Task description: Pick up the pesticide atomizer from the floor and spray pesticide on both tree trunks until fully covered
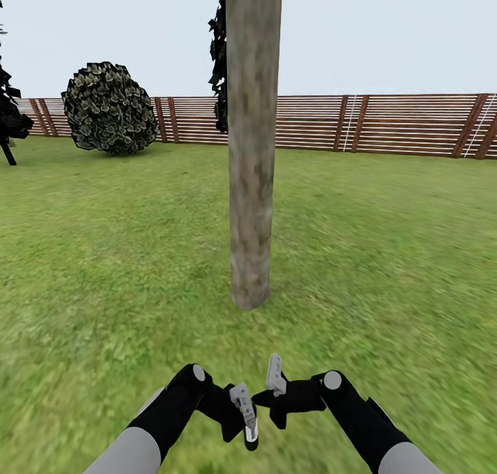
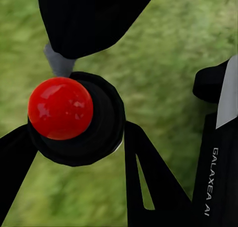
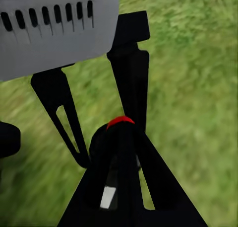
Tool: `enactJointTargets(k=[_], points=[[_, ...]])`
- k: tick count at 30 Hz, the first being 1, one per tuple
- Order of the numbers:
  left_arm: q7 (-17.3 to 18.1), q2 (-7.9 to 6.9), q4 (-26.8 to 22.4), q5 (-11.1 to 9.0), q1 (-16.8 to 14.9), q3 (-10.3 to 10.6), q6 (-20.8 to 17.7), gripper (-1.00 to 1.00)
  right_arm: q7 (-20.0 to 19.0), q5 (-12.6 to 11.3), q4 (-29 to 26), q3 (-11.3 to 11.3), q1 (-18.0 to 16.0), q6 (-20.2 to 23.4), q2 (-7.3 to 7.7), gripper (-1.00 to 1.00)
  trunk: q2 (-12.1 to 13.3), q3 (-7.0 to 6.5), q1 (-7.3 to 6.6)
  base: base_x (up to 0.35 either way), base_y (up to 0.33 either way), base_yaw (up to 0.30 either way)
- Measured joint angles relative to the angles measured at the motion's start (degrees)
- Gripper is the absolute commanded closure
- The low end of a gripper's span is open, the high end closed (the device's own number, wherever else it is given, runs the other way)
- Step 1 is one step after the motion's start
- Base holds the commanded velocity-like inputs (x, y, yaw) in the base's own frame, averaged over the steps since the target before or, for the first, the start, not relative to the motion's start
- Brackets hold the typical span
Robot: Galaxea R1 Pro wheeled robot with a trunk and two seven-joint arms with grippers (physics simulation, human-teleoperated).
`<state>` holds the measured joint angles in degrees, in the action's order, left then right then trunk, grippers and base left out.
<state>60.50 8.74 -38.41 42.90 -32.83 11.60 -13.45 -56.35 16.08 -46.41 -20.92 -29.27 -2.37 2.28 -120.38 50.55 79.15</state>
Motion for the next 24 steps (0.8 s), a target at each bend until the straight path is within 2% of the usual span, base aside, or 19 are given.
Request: enactJointTargets(k=[24], points=[[0.06, -0.39, 0.12, -0.04, 0.08, -0.16, 0.13, 1.0, 0.01, 0.0, 0.01, -0.16, 0.0, -0.01, 0.0, 1.0, 0.0, 0.0, 0.0, 0.0, 0.0, 0.0]])
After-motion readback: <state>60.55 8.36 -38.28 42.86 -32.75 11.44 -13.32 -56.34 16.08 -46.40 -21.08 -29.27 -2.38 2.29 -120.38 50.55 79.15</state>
